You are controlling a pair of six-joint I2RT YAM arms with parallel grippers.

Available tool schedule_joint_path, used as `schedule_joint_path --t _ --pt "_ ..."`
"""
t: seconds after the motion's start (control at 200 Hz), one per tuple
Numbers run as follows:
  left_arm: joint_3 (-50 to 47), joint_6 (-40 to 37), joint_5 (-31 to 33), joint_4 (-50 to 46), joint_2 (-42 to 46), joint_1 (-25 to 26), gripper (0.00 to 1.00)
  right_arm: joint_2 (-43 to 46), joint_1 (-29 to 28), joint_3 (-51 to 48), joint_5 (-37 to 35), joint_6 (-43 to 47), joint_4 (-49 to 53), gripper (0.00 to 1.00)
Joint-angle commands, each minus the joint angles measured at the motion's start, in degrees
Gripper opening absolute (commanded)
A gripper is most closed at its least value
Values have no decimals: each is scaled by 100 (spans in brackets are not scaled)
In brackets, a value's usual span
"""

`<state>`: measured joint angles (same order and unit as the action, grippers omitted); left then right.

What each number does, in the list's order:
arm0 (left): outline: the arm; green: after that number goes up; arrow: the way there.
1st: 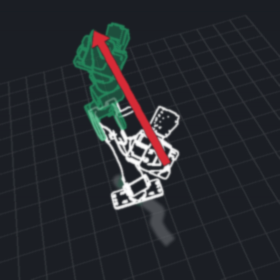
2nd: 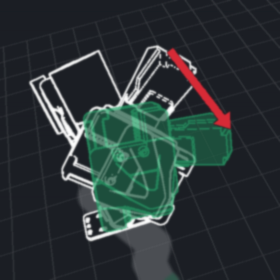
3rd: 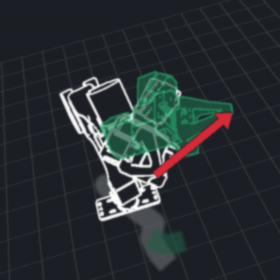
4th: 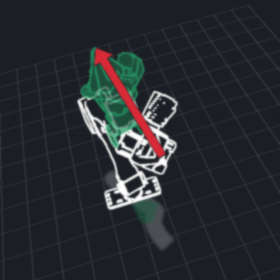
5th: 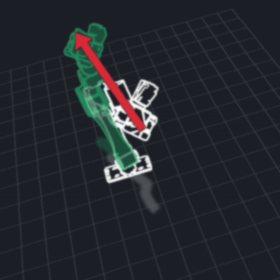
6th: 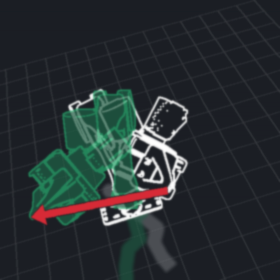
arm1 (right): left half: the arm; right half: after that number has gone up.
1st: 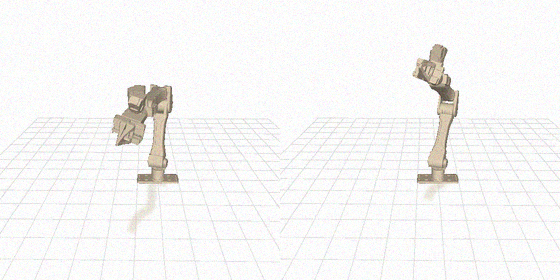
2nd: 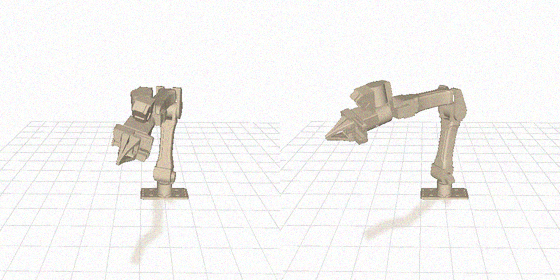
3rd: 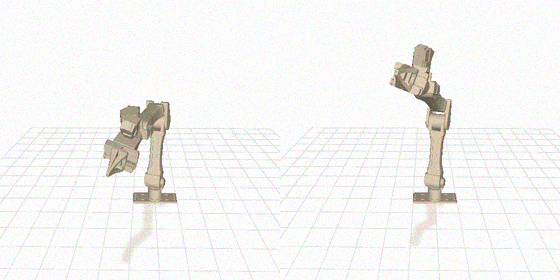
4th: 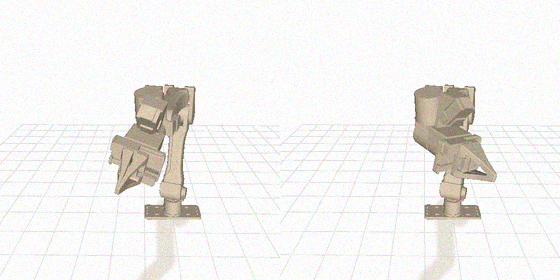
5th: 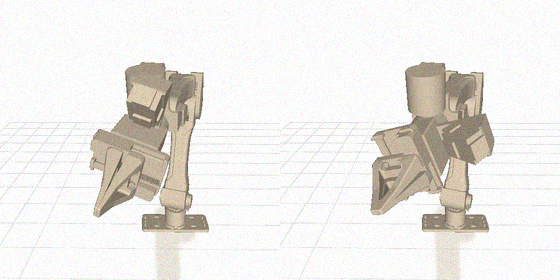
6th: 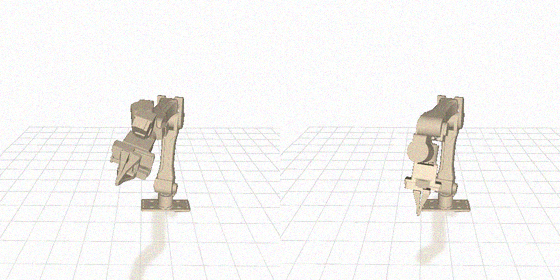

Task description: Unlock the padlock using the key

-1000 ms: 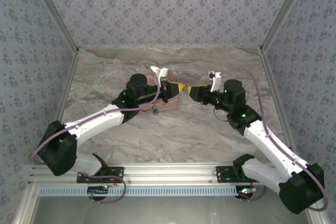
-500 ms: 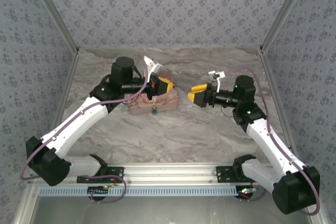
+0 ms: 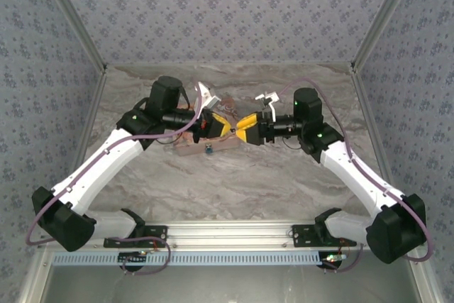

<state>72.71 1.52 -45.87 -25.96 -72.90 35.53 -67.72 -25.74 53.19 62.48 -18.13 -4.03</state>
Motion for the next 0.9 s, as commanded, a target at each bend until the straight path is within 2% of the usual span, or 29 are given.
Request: schedule_joint_path --t 0.0,0.26,0.635,0.894 --pt "204 -140 -143 -25 47 -57 0 -45 -78 176 109 160 173 50" --pt "161 -82 -179 107 23 -60 0 -90 -210 182 -51 176 187 46" --pt "156 -55 -187 109 11 -57 0 -188 -300 304 -176 178 129 35" --pt "142 -58 -140 116 4 -56 0 -180 -294 368 -183 292 310 17"
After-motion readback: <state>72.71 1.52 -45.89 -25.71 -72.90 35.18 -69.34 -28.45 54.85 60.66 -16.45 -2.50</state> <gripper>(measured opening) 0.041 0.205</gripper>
